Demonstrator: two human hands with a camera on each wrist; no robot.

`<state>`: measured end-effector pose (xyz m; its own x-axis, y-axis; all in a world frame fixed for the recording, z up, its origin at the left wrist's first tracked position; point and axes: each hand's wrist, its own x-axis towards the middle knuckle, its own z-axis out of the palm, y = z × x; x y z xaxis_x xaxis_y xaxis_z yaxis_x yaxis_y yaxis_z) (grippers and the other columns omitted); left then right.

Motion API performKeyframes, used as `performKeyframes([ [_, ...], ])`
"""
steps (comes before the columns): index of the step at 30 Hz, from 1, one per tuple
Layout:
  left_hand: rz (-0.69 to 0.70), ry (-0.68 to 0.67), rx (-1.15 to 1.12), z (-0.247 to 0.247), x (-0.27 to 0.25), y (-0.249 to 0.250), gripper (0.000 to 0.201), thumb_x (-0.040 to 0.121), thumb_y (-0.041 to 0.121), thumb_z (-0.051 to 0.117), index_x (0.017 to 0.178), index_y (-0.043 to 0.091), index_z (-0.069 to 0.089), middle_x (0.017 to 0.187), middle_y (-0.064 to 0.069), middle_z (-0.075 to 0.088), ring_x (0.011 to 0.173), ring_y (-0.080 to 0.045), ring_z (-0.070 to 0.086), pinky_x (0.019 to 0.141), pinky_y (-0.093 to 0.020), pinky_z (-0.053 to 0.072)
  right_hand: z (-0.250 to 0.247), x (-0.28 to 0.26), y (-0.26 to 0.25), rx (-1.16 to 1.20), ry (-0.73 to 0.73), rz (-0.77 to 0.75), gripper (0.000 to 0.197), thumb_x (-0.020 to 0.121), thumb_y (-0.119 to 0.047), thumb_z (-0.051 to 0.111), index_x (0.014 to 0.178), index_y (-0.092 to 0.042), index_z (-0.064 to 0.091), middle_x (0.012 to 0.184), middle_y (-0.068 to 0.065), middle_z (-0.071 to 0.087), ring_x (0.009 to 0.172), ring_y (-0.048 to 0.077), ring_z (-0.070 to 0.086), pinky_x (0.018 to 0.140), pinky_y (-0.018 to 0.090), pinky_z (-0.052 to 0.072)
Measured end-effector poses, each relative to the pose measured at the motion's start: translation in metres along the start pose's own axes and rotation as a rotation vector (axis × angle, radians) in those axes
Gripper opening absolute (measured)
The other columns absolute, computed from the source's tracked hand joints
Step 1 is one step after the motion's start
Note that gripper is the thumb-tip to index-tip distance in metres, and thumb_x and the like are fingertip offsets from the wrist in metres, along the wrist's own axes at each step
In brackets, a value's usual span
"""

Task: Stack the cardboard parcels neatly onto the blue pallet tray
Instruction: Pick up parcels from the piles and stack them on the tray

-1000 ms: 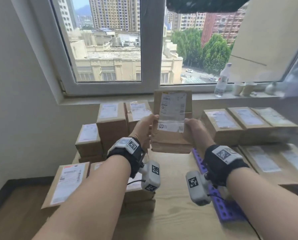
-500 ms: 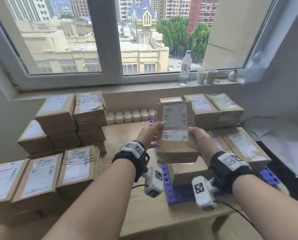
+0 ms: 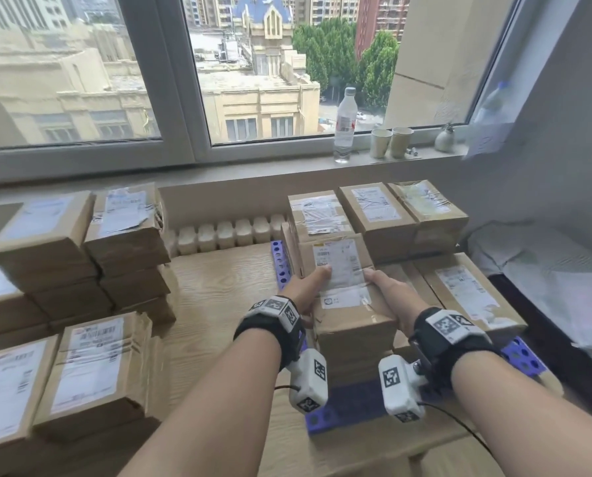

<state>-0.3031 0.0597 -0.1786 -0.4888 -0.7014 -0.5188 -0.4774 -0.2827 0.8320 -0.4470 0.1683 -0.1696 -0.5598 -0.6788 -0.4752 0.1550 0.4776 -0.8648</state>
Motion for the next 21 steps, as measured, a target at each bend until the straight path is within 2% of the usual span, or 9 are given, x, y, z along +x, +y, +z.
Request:
performKeyframes([
  [2,0.007,0.021,0.001,0.004,0.012,-0.006,0.101,0.050,0.079,0.055,0.128,0.016,0.055,0.105,-0.004,0.073,0.087,-0.023,0.073,0.068,-0.033,0.059,0.000,0.005,0.001,-0.035,-0.039,0.038,0.040,0.093,-0.044,0.057,0.101,-0.007,0.067,0.098,0.016,0.074,0.094,0.034,0.070,0.095,0.044,0.053],
  [4,0.007,0.059,-0.004,0.006,0.021,-0.012,0.105,0.049,0.081,0.056,0.131,0.014,0.055,0.111,-0.006,0.071,0.091,-0.025,0.071,0.082,-0.037,0.058,0.001,0.011,0.002,-0.103,-0.074,0.063,0.049,0.091,-0.051,0.056,0.106,-0.006,0.066,0.101,0.015,0.074,0.097,0.033,0.070,0.096,0.046,0.052],
  [8,0.008,0.085,-0.018,0.012,0.029,-0.019,0.109,0.048,0.082,0.058,0.131,0.012,0.056,0.115,-0.007,0.070,0.094,-0.023,0.071,0.091,-0.040,0.055,-0.003,0.033,0.012,-0.239,-0.103,0.052,0.083,0.059,-0.073,0.056,0.111,-0.009,0.068,0.101,0.009,0.074,0.094,0.029,0.071,0.098,0.046,0.050],
  [9,0.006,0.100,-0.032,0.014,0.032,-0.020,0.111,0.047,0.084,0.059,0.132,0.013,0.055,0.118,-0.007,0.070,0.097,-0.024,0.070,0.093,-0.043,0.054,-0.003,0.033,0.011,-0.265,-0.112,0.044,0.082,0.060,-0.073,0.055,0.110,-0.010,0.068,0.100,0.008,0.074,0.093,0.028,0.071,0.098,0.045,0.050],
  [12,-0.015,0.136,-0.043,0.015,0.057,-0.034,0.109,0.047,0.086,0.060,0.132,0.018,0.055,0.117,-0.005,0.070,0.098,-0.026,0.070,0.094,-0.046,0.054,-0.002,0.031,0.003,-0.296,-0.124,0.044,0.060,0.083,-0.062,0.055,0.110,-0.010,0.067,0.099,0.007,0.074,0.091,0.026,0.071,0.097,0.044,0.051],
  [13,-0.029,0.156,-0.028,0.015,0.067,-0.041,0.110,0.045,0.089,0.060,0.130,0.021,0.056,0.116,-0.004,0.070,0.097,-0.026,0.070,0.093,-0.046,0.055,-0.003,0.033,0.003,-0.315,-0.127,0.043,0.057,0.086,-0.060,0.054,0.111,-0.009,0.066,0.100,0.007,0.073,0.092,0.026,0.070,0.097,0.043,0.051],
  [16,-0.070,0.178,-0.003,0.016,0.084,-0.051,0.115,0.035,0.096,0.058,0.126,0.025,0.059,0.114,-0.003,0.071,0.098,-0.028,0.070,0.093,-0.047,0.053,-0.004,0.037,0.002,-0.389,-0.115,0.033,0.067,0.082,-0.064,0.054,0.116,-0.008,0.063,0.106,0.007,0.070,0.094,0.025,0.068,0.097,0.043,0.050],
  [18,-0.077,0.174,-0.008,0.016,0.084,-0.050,0.106,0.043,0.089,0.061,0.126,0.024,0.059,0.109,-0.003,0.073,0.096,-0.027,0.071,0.094,-0.046,0.053,-0.004,0.041,0.003,-0.437,-0.107,0.019,0.071,0.080,-0.066,0.053,0.121,-0.008,0.060,0.112,0.008,0.068,0.095,0.025,0.066,0.095,0.040,0.050],
  [21,-0.070,0.174,-0.027,0.016,0.071,-0.040,0.102,0.047,0.084,0.063,0.128,0.022,0.058,0.109,-0.003,0.073,0.094,-0.026,0.071,0.094,-0.045,0.053,-0.004,0.046,0.006,-0.492,-0.094,-0.001,0.074,0.083,-0.067,0.050,0.126,-0.008,0.057,0.117,0.009,0.066,0.098,0.026,0.065,0.095,0.041,0.049],
])
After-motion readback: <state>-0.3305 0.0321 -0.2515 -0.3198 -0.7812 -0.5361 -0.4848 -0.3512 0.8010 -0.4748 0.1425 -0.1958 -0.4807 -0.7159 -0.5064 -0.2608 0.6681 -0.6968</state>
